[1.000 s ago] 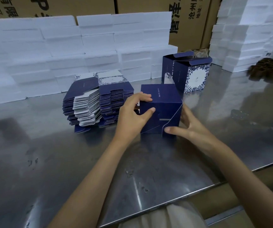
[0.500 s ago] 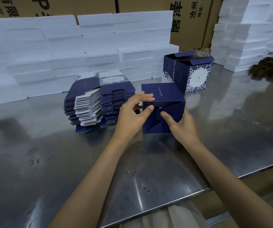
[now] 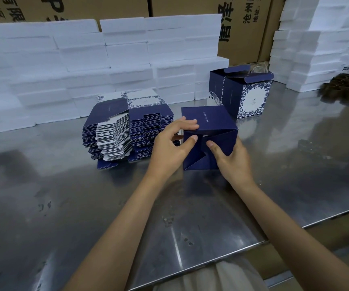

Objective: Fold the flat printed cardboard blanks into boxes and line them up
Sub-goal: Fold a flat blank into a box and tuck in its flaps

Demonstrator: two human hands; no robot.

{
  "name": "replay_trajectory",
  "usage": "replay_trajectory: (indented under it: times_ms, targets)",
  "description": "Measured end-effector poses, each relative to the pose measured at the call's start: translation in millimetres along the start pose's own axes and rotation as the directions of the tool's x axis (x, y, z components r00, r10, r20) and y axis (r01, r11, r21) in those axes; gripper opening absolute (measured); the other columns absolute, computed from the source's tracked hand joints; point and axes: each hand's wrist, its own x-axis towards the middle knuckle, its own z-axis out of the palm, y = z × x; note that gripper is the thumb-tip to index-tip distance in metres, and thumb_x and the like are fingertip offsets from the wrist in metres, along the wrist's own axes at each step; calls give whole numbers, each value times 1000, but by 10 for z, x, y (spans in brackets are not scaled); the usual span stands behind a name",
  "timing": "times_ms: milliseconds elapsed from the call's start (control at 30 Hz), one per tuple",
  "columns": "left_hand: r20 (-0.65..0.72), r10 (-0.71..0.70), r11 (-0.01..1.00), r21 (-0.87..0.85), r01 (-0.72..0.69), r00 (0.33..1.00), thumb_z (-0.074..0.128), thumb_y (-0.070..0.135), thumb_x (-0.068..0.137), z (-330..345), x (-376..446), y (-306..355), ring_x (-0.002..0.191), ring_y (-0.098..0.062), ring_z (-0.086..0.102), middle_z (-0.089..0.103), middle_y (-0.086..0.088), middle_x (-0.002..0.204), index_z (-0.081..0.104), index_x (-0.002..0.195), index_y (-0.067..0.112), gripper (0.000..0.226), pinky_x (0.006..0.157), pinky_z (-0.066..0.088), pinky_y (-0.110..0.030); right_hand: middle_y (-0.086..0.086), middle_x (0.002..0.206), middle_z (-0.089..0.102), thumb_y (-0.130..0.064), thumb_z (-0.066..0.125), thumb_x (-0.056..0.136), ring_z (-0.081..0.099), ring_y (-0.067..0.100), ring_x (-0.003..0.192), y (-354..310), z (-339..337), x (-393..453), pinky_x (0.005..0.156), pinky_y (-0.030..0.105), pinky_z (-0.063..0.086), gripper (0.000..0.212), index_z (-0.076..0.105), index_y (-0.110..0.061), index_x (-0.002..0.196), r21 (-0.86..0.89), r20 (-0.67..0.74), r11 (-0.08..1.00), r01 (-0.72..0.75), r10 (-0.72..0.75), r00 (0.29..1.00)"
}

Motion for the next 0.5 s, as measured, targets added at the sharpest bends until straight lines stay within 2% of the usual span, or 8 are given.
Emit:
replay_trajectory:
  times_ms: [300,367,433,500]
  targets:
    - [8,6,1000,-2,-6,1000,70,1,89,14,-13,-2,136,-4,46,69,5,125,72,111,11,24,109,45,-38,-23,106,64,-38,74,91,61,-9,96,-3,0,3,81,14,49,51,56,-25,137,-7,1,1000,3,-3,1000]
    - [12,8,1000,0,-8,1000,69,0,89,14,-16,2,137,-4,46,68,6,125,71,112,11,25,110,44,-38,-21,109,65,-39,74,91,63,-3,100,5,-5,7,83,16,51,52,56,-25,137,0,7,1000,12,-12,1000]
    - [17,5,1000,-9,-5,1000,68,0,90,14,-22,5,137,-3,45,68,6,126,72,113,13,26,110,44,-37,-15,118,68,-42,75,90,65,2,108,14,-18,-6,90,24,54,56,55,-26,139,31,31,999,9,-9,999]
    - [12,-6,999,-52,7,1000,65,1,93,13,-31,21,137,-1,44,66,6,130,72,115,16,28,112,42,-36,-16,123,69,-46,77,87,64,-1,111,-5,-32,-28,92,25,55,58,55,-31,139,94,71,996,-7,0,997]
